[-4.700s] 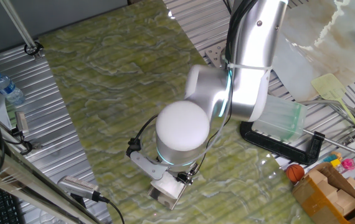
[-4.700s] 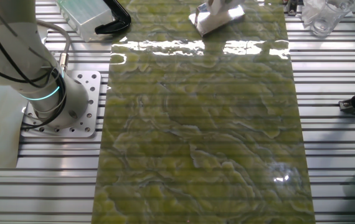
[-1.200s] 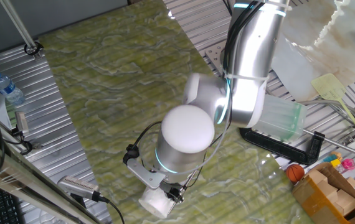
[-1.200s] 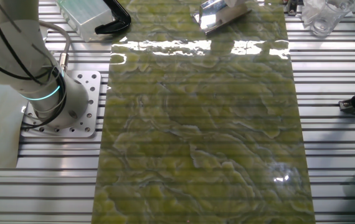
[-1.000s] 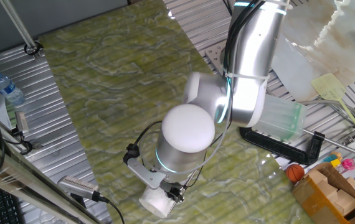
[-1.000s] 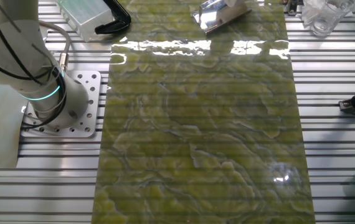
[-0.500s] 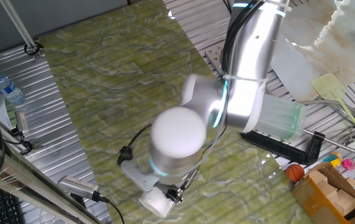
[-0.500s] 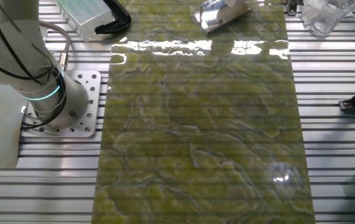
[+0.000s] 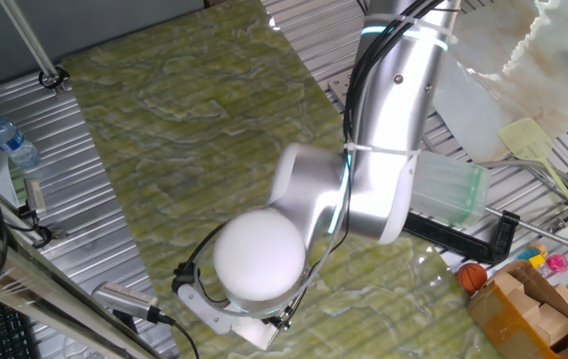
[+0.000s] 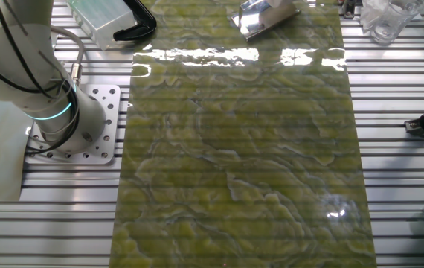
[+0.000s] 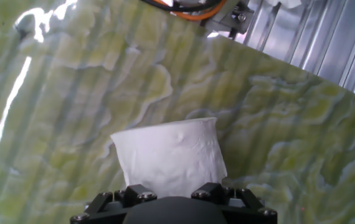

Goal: Take the roll of paper down from the shelf

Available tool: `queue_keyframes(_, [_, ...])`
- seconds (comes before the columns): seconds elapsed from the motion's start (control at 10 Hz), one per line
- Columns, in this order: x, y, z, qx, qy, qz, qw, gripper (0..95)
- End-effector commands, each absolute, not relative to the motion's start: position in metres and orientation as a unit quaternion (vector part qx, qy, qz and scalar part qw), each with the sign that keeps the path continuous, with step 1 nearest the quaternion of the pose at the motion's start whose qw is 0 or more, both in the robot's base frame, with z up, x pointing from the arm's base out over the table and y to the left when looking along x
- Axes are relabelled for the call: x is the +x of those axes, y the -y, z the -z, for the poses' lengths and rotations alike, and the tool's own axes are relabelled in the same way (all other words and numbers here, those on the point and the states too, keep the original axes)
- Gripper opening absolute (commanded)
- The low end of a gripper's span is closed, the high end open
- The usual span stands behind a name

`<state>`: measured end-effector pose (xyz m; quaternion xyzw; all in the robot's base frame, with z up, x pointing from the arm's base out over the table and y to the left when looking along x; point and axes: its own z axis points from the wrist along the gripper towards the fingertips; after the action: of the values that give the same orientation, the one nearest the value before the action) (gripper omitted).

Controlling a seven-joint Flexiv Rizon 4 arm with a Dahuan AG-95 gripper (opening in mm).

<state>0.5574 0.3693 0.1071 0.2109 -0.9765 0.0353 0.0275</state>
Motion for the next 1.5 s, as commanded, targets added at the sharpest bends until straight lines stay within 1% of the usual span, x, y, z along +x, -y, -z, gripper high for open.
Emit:
queue_keyframes(0.1, [0.557,-0.369,-0.107,0.233,0.972,-0.030,0.026,0.0])
queue_keyframes(0.2, [0.557,-0.369,-0.107,0.234,0.971,-0.034,0.033,0.0])
queue_keyframes(0.4, [0.556,-0.369,-0.101,0.232,0.971,-0.035,0.032,0.0])
queue_keyframes(0.6, [0.555,-0.371,-0.088,0.231,0.972,-0.034,0.020,0.0])
queue_keyframes(0.7, [0.557,-0.372,-0.087,0.231,0.972,-0.035,0.019,0.0])
queue_keyframes(1.1, [0.576,-0.381,-0.095,0.227,0.974,-0.030,0.008,0.0])
queue_keyframes(1.3, [0.585,-0.388,-0.094,0.219,0.976,-0.019,-0.005,0.0])
queue_keyframes(1.5, [0.593,-0.394,-0.096,0.213,0.977,-0.011,-0.010,0.0])
